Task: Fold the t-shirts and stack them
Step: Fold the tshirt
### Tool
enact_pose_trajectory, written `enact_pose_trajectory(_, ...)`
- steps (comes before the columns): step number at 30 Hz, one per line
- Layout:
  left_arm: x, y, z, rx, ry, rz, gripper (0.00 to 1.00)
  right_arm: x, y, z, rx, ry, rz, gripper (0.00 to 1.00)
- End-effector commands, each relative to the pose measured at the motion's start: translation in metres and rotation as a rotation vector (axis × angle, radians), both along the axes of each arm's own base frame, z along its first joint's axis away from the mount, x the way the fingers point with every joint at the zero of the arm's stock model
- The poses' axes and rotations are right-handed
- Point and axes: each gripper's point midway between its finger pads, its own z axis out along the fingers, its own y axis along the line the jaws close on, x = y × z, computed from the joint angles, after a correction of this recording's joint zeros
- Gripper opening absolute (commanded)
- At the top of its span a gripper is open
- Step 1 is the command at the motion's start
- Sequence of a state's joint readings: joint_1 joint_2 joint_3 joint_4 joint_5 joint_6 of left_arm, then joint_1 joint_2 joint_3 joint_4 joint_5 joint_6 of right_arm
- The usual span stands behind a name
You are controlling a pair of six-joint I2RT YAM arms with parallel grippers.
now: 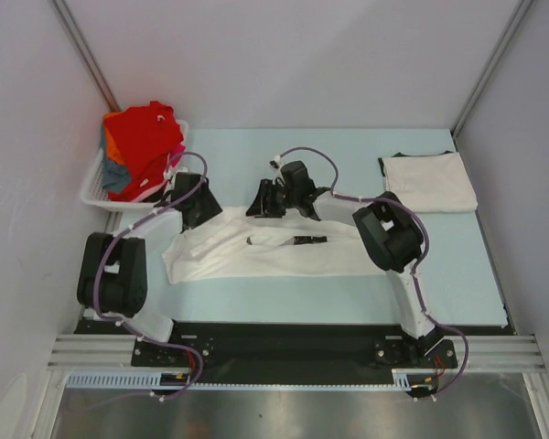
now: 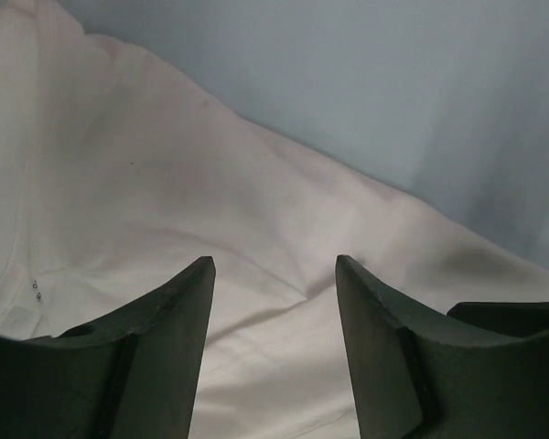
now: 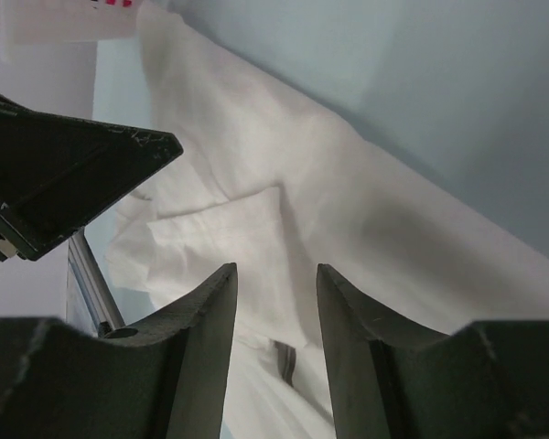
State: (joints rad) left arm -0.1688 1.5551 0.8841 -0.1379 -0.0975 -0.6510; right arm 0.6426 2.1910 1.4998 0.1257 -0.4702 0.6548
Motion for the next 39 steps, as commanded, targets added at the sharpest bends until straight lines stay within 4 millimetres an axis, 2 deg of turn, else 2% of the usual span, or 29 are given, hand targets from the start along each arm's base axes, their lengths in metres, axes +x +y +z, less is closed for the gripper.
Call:
enact_pose_trajectory(1,0.003,0.003,-0.021,0.027,0.124,0.015,0.61,-0.002,0.014,-0.003,0.046,0.029,0.066,0.45)
enact_pose_trajectory(2,0.008,0.006,-0.020,0.041,0.138,0.038,0.60,-0.007,0.016,-0.006,0.056,0.047,0.096,0.45)
enact_pose_trajectory(3,0.002,0.012,-0.033,0.072,0.196,0.057,0.60,-0.009,0.017,-0.014,0.055,0.064,0.110,0.45)
enact_pose_trajectory(9,-0.002,0.013,-0.052,0.079,0.256,0.079,0.58,-0.024,0.016,-0.028,0.075,0.122,0.163,0.43)
enact_pose_trajectory(10,-0.003,0.015,-0.053,0.088,0.260,0.084,0.58,-0.026,0.017,-0.022,0.095,0.107,0.178,0.42)
enact_pose_trajectory(12,-0.004,0.018,-0.053,0.099,0.266,0.102,0.58,-0.034,0.012,-0.025,0.100,0.117,0.189,0.40)
enact_pose_trajectory(13,-0.006,0.022,-0.055,0.112,0.272,0.115,0.58,-0.037,0.013,-0.015,0.133,0.096,0.212,0.38)
enact_pose_trajectory(15,-0.006,0.022,-0.054,0.112,0.273,0.121,0.58,-0.046,0.011,-0.013,0.171,0.111,0.246,0.37)
enact_pose_trajectory(17,-0.007,0.021,-0.054,0.108,0.275,0.119,0.58,-0.055,0.014,-0.002,0.227,0.106,0.305,0.36)
enact_pose_trajectory(20,-0.007,0.023,-0.053,0.116,0.273,0.125,0.58,-0.063,0.014,0.000,0.227,0.110,0.328,0.34)
enact_pose_trajectory(21,-0.007,0.024,-0.052,0.120,0.271,0.125,0.58,-0.067,0.013,-0.002,0.216,0.097,0.344,0.26)
enact_pose_trajectory(24,-0.007,0.025,-0.052,0.127,0.267,0.125,0.57,-0.080,0.012,0.004,0.212,0.053,0.399,0.19)
enact_pose_trajectory(26,-0.006,0.024,-0.052,0.123,0.271,0.123,0.57,-0.100,0.003,-0.005,0.172,0.103,0.427,0.10)
enact_pose_trajectory(27,-0.006,0.023,-0.054,0.119,0.278,0.119,0.57,-0.104,0.001,0.008,0.177,0.057,0.437,0.09)
enact_pose_trajectory(29,-0.004,0.024,-0.053,0.119,0.271,0.125,0.57,-0.119,-0.010,-0.004,0.131,0.080,0.439,0.10)
enact_pose_trajectory(31,-0.003,0.025,-0.050,0.123,0.261,0.132,0.57,-0.127,-0.018,0.000,0.103,0.056,0.444,0.20)
enact_pose_trajectory(32,-0.003,0.025,-0.050,0.122,0.258,0.132,0.57,-0.134,-0.023,-0.004,0.091,0.064,0.449,0.26)
enact_pose_trajectory(33,-0.003,0.025,-0.049,0.122,0.257,0.130,0.57,-0.136,-0.026,-0.004,0.084,0.058,0.450,0.41)
enact_pose_trajectory(36,-0.002,0.023,-0.049,0.120,0.255,0.120,0.57,-0.129,-0.026,0.002,0.069,0.023,0.420,0.54)
enact_pose_trajectory(39,-0.002,0.023,-0.048,0.121,0.252,0.110,0.56,-0.109,-0.019,0.007,0.074,0.016,0.373,0.57)
